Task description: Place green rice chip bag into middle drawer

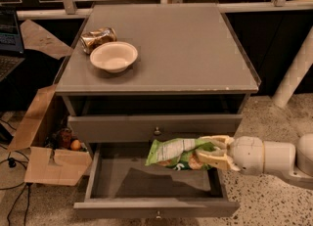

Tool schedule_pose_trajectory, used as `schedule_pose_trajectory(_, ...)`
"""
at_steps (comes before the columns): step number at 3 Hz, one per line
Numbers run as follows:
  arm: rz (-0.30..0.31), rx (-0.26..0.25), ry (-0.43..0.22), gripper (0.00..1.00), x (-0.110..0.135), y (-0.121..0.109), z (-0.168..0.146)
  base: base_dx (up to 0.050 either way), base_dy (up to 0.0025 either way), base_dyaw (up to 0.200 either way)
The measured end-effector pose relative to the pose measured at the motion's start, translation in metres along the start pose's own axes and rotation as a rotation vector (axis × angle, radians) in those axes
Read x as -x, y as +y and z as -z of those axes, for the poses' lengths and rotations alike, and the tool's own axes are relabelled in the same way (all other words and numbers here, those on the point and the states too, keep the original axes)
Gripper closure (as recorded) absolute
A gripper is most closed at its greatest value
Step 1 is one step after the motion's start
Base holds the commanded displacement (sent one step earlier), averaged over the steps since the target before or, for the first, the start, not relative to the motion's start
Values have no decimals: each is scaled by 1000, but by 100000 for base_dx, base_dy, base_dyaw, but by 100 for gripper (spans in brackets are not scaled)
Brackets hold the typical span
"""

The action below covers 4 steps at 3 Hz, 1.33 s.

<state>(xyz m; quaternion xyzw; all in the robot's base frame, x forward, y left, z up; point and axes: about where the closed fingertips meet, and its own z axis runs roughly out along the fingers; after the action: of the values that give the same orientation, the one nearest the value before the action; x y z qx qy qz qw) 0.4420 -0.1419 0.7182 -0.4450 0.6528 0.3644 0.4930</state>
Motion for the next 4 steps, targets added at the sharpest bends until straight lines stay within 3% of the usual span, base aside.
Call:
schedule_pose_trajectory(1,2,8,39,100,-27,-10,-9,0,0,0)
schedule_pose_trajectory(4,-84,11,34,100,-103,-32,-43,0,0,0)
